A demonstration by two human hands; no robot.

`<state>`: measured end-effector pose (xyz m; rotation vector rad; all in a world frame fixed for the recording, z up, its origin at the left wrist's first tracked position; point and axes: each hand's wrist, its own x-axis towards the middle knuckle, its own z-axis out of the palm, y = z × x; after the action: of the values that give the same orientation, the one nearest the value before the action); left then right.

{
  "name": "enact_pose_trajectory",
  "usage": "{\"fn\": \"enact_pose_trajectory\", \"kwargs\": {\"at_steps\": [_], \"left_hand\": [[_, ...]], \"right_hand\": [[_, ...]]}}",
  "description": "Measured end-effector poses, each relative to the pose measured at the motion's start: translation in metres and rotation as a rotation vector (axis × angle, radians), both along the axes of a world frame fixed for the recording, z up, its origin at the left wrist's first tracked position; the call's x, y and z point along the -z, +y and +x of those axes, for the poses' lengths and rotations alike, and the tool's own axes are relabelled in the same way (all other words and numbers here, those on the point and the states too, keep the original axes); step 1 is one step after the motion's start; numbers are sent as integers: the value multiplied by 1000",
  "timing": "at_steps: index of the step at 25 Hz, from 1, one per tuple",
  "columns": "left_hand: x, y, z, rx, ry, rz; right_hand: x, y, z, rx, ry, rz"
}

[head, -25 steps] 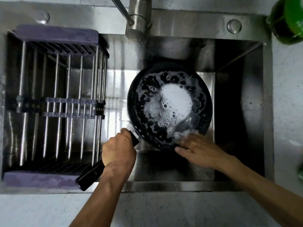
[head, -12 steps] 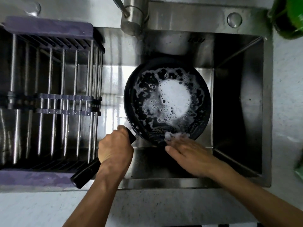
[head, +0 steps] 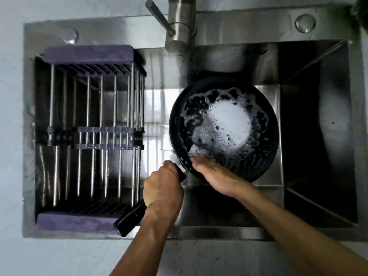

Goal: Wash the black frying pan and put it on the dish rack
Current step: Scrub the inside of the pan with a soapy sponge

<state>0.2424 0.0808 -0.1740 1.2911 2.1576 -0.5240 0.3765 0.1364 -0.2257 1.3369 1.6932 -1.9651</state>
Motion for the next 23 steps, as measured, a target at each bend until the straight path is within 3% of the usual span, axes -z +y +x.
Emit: {"fn": "enact_pose_trajectory", "kwargs": {"at_steps": [7, 11, 14, 17, 20, 23], "left_hand": [[0, 1, -1, 0, -29, 15], [-2, 0, 0, 15, -58, 27], [2, 1, -1, 11, -62, 40], [-1, 0, -2, -14, -81, 25], [1, 0, -1, -21, -86, 39], [0, 0, -3, -43, -91, 32]], "right_hand": [[8, 27, -36, 247, 100, -83], [16, 46, -56, 275, 19, 147], [26, 60, -64, 346, 57, 202], [49, 83, -37, 131, -172, 380], [57, 95, -27, 0, -200, 448], [64, 115, -5, -164, -477, 669]]}}
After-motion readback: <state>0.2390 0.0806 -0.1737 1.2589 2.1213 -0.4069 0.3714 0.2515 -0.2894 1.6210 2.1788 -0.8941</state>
